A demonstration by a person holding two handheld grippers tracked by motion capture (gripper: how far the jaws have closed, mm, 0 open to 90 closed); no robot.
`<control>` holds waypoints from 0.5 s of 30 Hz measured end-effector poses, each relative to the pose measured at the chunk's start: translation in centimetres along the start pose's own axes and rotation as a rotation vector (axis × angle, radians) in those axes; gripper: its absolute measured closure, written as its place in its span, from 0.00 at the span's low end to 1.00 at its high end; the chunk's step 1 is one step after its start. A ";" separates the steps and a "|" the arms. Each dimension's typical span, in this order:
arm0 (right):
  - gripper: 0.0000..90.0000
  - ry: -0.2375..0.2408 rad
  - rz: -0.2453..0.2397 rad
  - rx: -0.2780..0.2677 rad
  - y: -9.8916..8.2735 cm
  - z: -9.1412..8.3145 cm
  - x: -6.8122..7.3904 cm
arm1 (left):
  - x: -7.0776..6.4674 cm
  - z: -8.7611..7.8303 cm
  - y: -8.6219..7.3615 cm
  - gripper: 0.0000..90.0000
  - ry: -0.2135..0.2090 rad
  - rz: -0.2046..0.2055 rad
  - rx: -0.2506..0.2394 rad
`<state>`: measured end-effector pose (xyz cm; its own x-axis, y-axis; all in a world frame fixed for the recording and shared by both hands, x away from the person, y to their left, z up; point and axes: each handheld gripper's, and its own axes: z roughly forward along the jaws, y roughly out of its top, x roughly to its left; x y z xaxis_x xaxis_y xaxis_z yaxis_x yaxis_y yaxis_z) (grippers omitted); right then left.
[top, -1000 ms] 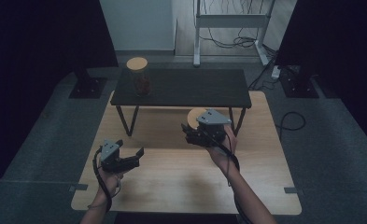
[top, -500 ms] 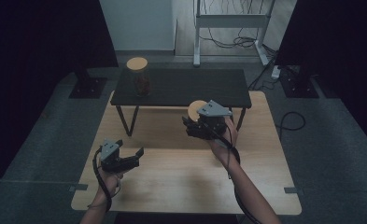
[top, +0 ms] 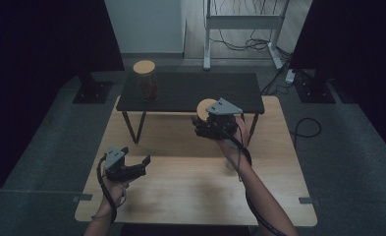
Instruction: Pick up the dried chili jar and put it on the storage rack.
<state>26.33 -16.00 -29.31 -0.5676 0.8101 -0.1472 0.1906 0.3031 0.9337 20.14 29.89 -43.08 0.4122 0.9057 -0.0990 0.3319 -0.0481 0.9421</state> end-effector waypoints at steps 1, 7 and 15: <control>0.28 -0.001 0.000 0.000 0.1 0.1 -0.1 | 0.0 0.0 0.0 0.05 0.000 0.000 0.000; 0.28 -0.004 0.003 0.003 0.6 0.4 -0.5 | 0.1 0.1 0.0 0.05 0.000 -0.001 0.006; 0.28 -0.010 0.004 0.011 1.3 1.1 -1.2 | 0.2 0.2 -0.1 0.05 0.003 -0.004 0.008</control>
<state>28.16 -15.99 -28.29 -0.5587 0.8164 -0.1463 0.2016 0.3047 0.9309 20.36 30.01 -43.21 0.4084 0.9072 -0.1016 0.3406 -0.0482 0.9390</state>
